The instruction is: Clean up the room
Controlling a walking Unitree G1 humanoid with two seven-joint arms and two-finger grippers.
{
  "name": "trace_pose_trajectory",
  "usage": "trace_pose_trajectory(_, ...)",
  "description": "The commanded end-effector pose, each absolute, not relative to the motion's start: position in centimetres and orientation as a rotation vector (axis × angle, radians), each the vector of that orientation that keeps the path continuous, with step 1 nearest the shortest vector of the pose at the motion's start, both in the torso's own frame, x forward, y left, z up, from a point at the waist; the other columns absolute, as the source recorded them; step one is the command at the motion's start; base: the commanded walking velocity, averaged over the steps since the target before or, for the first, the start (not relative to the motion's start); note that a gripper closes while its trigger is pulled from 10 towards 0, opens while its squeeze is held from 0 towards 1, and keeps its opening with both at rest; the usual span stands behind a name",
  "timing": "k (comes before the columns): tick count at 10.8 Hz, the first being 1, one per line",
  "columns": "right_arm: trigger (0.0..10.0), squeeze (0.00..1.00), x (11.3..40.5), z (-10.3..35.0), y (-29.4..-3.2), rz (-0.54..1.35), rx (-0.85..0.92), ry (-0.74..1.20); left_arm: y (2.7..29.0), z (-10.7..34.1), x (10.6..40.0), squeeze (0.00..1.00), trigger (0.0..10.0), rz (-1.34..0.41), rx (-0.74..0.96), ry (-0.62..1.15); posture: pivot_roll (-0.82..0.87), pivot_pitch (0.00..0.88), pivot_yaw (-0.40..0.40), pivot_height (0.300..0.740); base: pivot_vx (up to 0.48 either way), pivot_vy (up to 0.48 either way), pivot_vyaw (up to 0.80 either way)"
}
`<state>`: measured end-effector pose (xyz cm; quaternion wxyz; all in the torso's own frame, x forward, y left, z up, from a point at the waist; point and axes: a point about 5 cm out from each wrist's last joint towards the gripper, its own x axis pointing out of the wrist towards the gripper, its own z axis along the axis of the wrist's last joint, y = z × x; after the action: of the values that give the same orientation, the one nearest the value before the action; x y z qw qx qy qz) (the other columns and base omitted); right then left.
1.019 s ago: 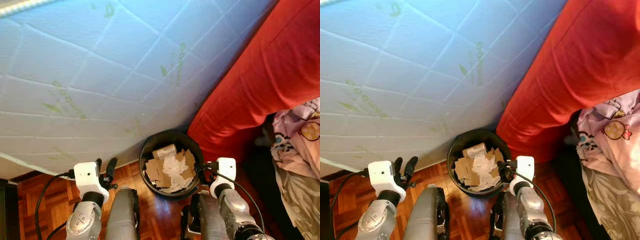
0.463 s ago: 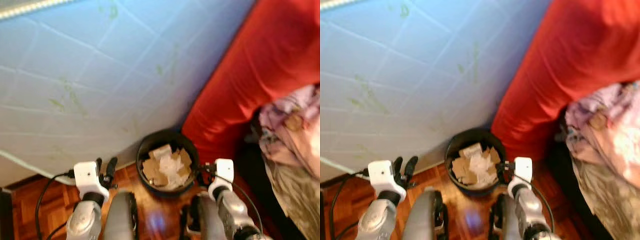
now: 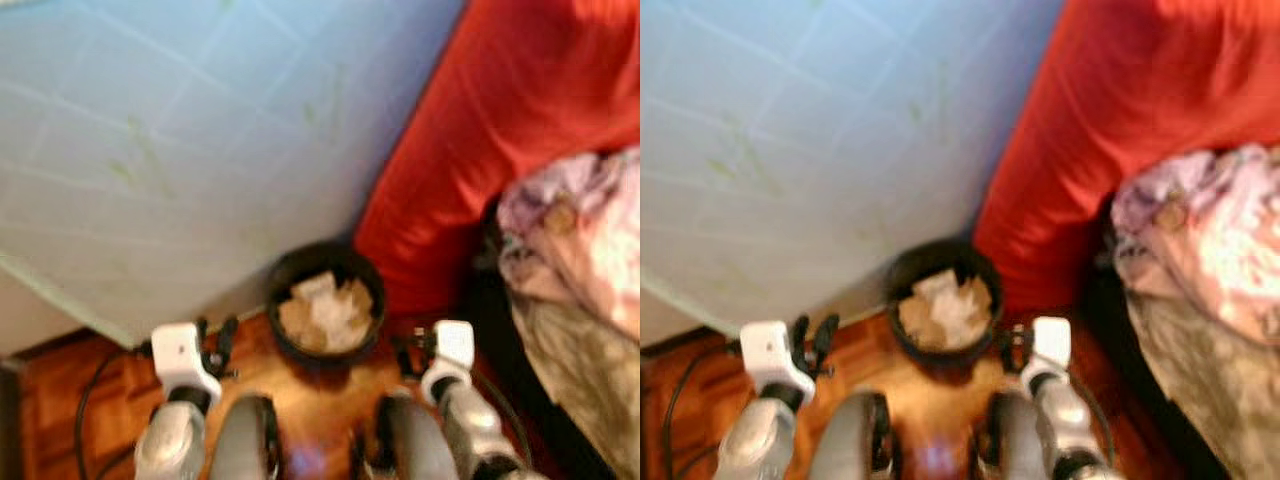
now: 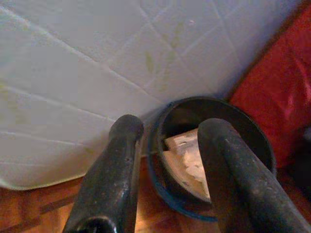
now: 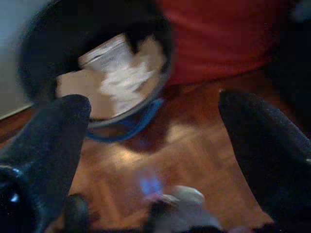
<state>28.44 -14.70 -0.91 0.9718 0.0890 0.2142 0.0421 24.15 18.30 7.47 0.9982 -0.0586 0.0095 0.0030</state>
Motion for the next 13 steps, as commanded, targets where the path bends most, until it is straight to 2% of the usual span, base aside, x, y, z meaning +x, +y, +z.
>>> trace_pose_trajectory(1,10.0,0.0,27.8,-1.5,-14.9,0.079,0.179,0.464,18.4,6.7,23.5,0.0,10.0,0.02,-0.129,0.055,0.19,0.249,-0.015,0.642,-0.255,0.0,0.0)
trace_pose_trajectory(3,10.0,0.0,27.8,-1.5,-14.9,0.079,0.179,0.464,18.4,6.7,23.5,0.0,10.0,0.02,-0.129,0.055,0.19,0.249,-0.015,0.642,-0.255,0.0,0.0)
trace_pose_trajectory(4,10.0,0.0,26.8,-2.4,-15.5,0.054,0.175,0.499,19.1,5.9,24.0,0.0,10.0,0.028,-0.112,0.09,0.2,0.25,-0.009,0.657,0.0,0.0,0.0)
trace_pose_trajectory(9,10.0,0.0,25.7,-3.4,-16.7,-0.009,0.171,0.553,20.0,4.4,24.6,0.0,10.0,0.026,-0.095,0.146,0.19,0.218,0.005,0.74,0.0,0.0,0.0)
trace_pose_trajectory(13,10.0,0.0,25.5,-3.6,-16.8,-0.008,0.167,0.577,20.3,3.3,24.7,0.0,10.0,0.035,-0.091,0.176,0.19,0.201,-0.003,0.74,0.0,0.0,0.0)
